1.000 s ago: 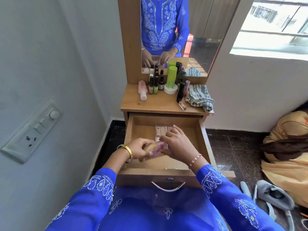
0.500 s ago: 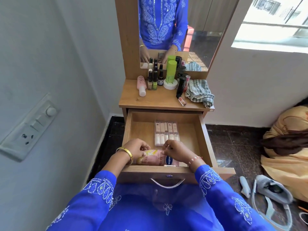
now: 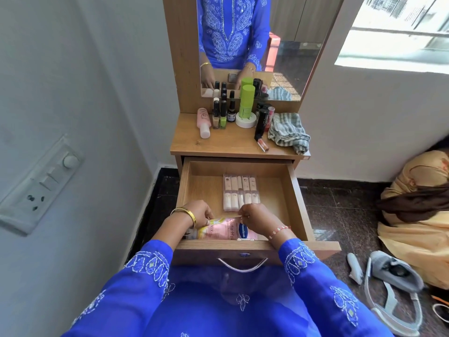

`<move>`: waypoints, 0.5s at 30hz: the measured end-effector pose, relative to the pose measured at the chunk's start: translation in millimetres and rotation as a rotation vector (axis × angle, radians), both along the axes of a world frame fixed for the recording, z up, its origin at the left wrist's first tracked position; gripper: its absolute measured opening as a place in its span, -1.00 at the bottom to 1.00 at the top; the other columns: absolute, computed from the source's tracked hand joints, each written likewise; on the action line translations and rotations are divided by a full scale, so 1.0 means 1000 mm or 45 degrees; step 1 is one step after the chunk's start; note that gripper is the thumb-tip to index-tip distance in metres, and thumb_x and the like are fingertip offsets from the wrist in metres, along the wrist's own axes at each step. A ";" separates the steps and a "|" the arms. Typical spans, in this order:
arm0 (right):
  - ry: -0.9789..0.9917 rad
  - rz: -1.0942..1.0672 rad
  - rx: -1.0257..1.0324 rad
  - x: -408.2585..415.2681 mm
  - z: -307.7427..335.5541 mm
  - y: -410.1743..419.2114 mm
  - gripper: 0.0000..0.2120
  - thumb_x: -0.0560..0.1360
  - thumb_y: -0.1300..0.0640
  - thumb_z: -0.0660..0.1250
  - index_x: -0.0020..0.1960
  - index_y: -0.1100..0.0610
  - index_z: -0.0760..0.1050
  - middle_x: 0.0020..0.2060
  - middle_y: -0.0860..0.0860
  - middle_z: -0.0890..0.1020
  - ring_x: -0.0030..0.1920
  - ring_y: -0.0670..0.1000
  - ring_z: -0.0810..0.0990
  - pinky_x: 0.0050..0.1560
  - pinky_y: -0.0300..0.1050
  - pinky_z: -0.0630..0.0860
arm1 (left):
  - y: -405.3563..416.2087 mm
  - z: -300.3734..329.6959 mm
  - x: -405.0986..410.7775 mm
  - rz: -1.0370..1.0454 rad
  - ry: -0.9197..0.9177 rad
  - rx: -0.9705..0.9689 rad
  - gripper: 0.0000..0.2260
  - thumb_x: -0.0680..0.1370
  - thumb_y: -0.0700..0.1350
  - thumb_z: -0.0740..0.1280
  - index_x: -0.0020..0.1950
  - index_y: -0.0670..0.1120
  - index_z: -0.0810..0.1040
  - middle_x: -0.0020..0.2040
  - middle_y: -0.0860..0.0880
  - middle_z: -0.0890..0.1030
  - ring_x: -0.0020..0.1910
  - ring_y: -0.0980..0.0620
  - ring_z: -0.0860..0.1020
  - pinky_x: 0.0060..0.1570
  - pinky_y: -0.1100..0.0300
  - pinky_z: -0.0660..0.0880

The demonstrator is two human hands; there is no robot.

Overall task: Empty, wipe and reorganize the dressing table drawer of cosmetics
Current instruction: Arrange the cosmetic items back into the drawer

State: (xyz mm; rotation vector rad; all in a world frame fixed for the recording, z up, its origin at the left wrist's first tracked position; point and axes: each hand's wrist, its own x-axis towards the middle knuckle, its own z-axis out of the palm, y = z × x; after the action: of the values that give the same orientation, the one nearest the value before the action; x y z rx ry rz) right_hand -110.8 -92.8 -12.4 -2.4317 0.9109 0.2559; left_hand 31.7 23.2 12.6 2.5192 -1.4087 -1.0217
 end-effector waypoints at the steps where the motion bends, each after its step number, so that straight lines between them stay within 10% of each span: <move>1: -0.001 -0.010 -0.003 0.000 0.000 0.000 -0.73 0.50 0.25 0.21 0.16 0.19 0.55 0.12 0.15 0.62 0.14 0.14 0.57 0.18 -0.04 0.50 | 0.000 0.000 0.000 0.014 0.005 -0.007 -0.74 0.53 -0.23 0.27 0.21 -0.10 0.55 0.22 -0.06 0.58 0.19 0.00 0.53 0.17 0.21 0.43; 15: -0.545 -0.064 -0.083 0.034 0.042 -0.008 -0.87 0.49 0.22 0.28 -0.09 0.24 0.59 -0.12 0.12 0.69 -0.08 0.10 0.64 0.00 -0.03 0.55 | -0.006 0.030 0.031 0.446 0.489 -0.706 -0.81 0.55 -0.22 0.24 0.12 -0.14 0.57 0.02 -0.08 0.62 0.01 0.02 0.58 0.20 0.09 0.46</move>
State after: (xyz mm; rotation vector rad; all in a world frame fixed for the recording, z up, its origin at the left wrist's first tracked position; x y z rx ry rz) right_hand -77.1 -100.6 29.4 -2.3822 0.7914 -0.3080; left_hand 62.5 17.6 43.0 1.9419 -0.9323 -0.8401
